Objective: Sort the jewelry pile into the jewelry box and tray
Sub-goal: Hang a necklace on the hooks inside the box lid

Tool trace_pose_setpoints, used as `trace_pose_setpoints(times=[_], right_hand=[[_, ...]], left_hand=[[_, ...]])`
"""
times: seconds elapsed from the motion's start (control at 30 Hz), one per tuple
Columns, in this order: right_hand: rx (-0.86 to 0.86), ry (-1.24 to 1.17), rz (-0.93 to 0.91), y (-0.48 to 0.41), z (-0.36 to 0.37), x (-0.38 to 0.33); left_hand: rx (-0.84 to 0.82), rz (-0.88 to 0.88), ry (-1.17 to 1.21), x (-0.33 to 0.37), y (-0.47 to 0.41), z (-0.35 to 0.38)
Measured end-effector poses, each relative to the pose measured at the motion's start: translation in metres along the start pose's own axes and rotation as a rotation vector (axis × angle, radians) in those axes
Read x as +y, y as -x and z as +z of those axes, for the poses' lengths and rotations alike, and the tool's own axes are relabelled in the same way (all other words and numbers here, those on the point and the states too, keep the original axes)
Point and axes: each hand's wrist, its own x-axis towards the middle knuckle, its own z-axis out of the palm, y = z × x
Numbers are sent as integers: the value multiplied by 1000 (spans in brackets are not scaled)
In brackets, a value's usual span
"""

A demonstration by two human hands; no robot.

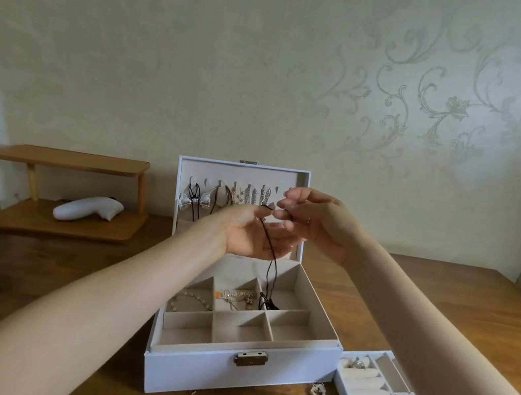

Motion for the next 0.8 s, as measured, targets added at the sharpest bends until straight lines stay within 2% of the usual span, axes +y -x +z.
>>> trace_pose_setpoints(times=[0.17,0.3,0.47,0.63,0.73,0.8], right_hand=[[147,-120,47,0,-18,8],[184,-43,138,2,-33,25],[213,189,149,13,-36,44],[296,114,125,23,-38,56],[380,24,62,29,-39,60],[419,47,34,33,-40,63]], left_hand=[[199,150,-229,12,4,-3],[174,310,-220,25,7,-4],[224,363,-229,38,9,3],[267,398,-305,46,10,6],[247,429,-264,54,10,8],[240,438,-235,61,12,6]])
